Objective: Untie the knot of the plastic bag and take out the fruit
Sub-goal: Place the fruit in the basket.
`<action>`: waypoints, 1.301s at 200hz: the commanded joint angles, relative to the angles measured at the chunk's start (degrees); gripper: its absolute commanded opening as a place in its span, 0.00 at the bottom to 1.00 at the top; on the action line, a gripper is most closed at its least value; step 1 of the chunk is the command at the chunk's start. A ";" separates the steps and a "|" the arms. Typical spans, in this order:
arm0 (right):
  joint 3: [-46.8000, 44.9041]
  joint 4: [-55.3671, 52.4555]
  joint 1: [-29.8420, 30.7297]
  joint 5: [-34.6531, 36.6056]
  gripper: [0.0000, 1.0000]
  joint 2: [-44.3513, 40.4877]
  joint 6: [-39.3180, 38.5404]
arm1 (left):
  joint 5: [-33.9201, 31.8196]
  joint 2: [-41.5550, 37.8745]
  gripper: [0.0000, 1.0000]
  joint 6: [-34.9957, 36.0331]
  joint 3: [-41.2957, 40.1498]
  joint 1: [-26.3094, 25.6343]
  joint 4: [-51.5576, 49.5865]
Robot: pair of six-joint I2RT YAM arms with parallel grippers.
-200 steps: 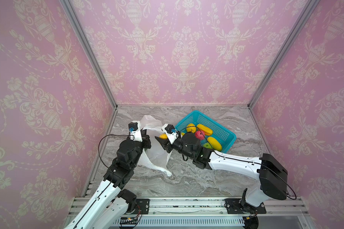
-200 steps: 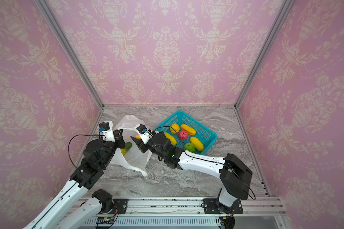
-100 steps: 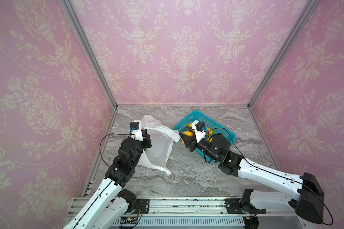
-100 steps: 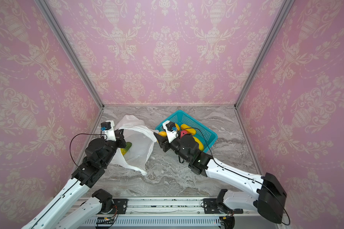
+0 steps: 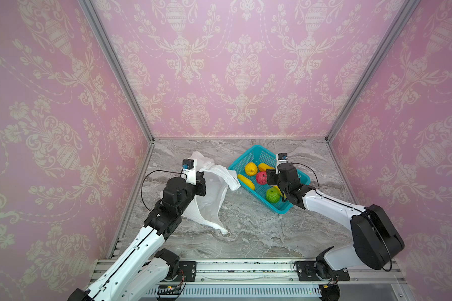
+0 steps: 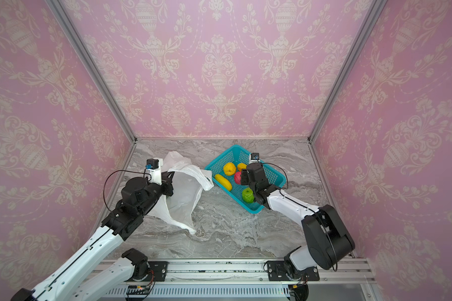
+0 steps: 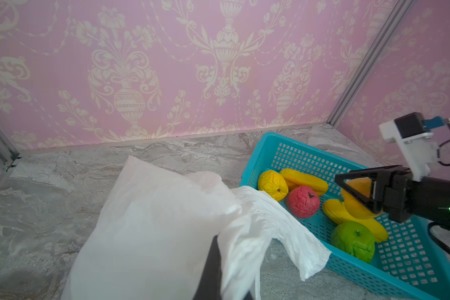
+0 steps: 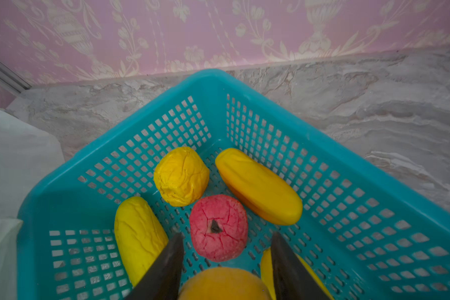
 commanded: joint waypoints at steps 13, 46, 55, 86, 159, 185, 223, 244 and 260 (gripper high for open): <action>1.56 2.73 0.25 -1.71 0.30 4.02 5.24 | 5.57 -0.28 0.00 0.30 1.21 0.34 2.51; 1.18 4.31 0.19 -3.20 0.47 4.42 5.01 | 4.68 -2.80 0.00 0.14 -0.91 0.34 5.16; 0.71 4.81 0.22 -3.63 0.64 3.89 4.69 | 4.30 -3.40 0.00 0.16 -1.38 0.36 5.79; 0.15 3.24 0.18 -3.54 0.85 0.87 1.95 | 3.57 -3.89 0.00 0.32 -3.24 0.38 8.23; -11.89 8.52 3.93 -6.66 0.61 -23.74 -4.61 | 2.05 -3.02 0.00 1.10 -3.39 0.47 7.64; -13.75 8.74 10.40 -8.28 0.51 -32.52 -11.57 | 1.74 -2.83 0.00 1.20 -3.43 0.43 7.61; -13.93 9.63 21.16 -14.19 0.43 -36.31 -21.15 | 0.47 -2.79 0.00 1.43 -3.17 0.43 6.91; -12.70 10.45 26.62 -16.92 0.40 -33.21 -26.40 | 0.26 -3.10 0.00 1.50 -3.29 0.43 6.91; -10.80 10.64 29.70 -20.55 0.39 -28.72 -29.62 | 0.14 -3.27 0.00 1.55 -3.26 0.43 6.80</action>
